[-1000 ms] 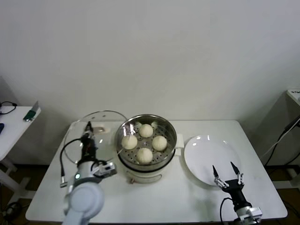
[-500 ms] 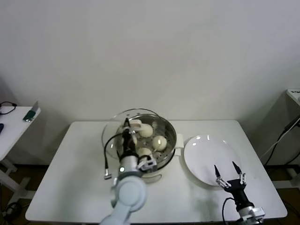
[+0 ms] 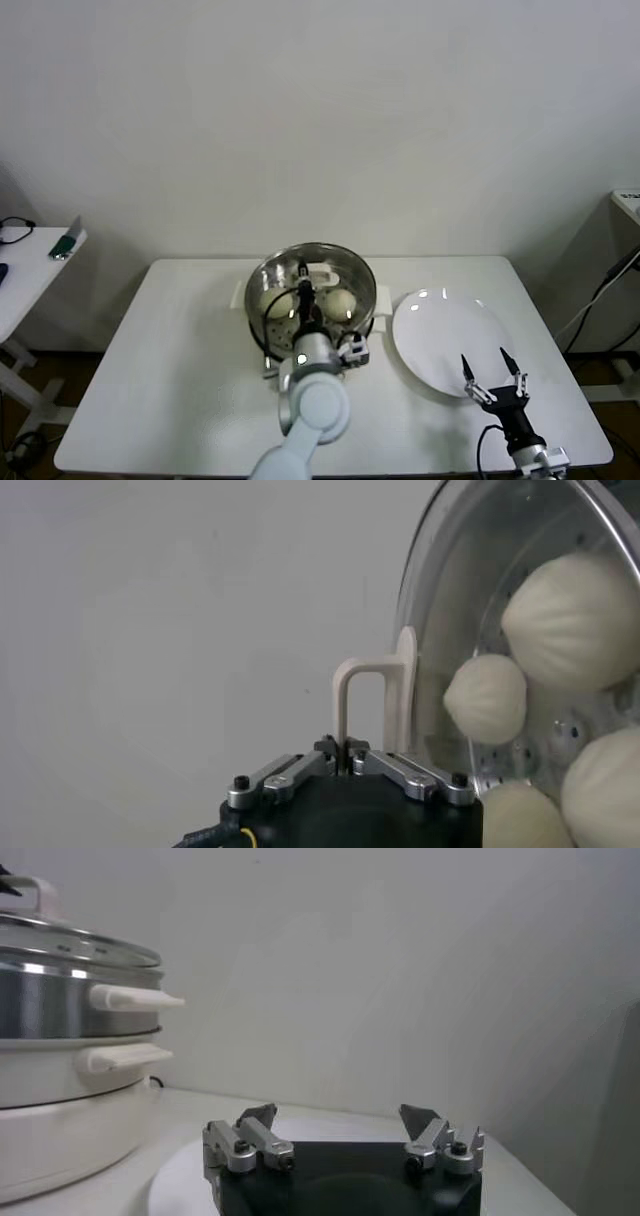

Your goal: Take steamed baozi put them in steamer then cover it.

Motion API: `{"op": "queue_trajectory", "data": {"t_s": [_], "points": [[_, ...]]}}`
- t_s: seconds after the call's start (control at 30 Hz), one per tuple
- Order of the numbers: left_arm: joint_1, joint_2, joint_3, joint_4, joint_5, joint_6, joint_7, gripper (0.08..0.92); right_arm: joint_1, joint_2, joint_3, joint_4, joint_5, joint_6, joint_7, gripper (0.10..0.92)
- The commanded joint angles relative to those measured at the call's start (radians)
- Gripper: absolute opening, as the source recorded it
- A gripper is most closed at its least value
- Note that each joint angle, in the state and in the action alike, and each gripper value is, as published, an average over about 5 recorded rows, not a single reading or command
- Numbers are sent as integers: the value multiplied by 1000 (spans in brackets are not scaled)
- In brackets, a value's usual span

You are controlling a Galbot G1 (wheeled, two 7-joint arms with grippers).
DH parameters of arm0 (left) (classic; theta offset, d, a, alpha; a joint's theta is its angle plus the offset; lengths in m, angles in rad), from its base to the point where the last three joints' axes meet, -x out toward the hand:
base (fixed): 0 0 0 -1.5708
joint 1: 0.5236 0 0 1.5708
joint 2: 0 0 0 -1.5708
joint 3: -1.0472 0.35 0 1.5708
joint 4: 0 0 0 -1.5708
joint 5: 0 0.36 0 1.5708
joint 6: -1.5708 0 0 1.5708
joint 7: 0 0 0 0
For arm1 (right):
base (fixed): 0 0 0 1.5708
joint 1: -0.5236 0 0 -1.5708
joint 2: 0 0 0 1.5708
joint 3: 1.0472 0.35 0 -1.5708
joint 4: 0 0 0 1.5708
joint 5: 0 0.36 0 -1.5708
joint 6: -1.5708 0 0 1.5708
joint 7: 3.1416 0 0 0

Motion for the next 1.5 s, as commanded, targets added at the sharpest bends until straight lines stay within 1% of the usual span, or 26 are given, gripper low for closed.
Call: {"op": "queue_trajectory", "data": {"t_s": [0.03,0.47,0.63,0.7,0.83,0.97,1.1,1.2,1.3,1.4,1.5], "points": [[-13,-50,27,58,25,9,-8,139,0,2,4,-8,3,8,0,823],[-18,-50,18,71,0,10,-39,139,-12,17,5,3,-6,18,0,823],[-16,-50,30,40,-22,6,-34,139,-16,21,2,5,-8,16,-3,823],[-10,-50,44,9,-42,6,-26,155,-16,22,1,6,-9,10,-6,823],[4,-23,76,-70,-84,9,5,248,-16,20,-2,9,-2,-8,-5,823],[35,35,87,-169,-113,14,33,369,-15,16,-5,13,5,-25,5,823],[90,111,78,-246,-146,18,39,482,-16,11,-15,16,4,-35,14,823],[131,164,61,-281,-191,22,19,569,-16,10,-24,13,1,-36,15,823],[161,200,41,-316,-249,24,-16,655,-13,13,-34,14,-1,-35,15,823],[185,221,15,-346,-301,21,-55,742,-6,16,-45,16,-7,-34,16,823],[228,233,-38,-379,-344,6,-96,803,4,19,-53,22,-12,-34,19,823]]}}
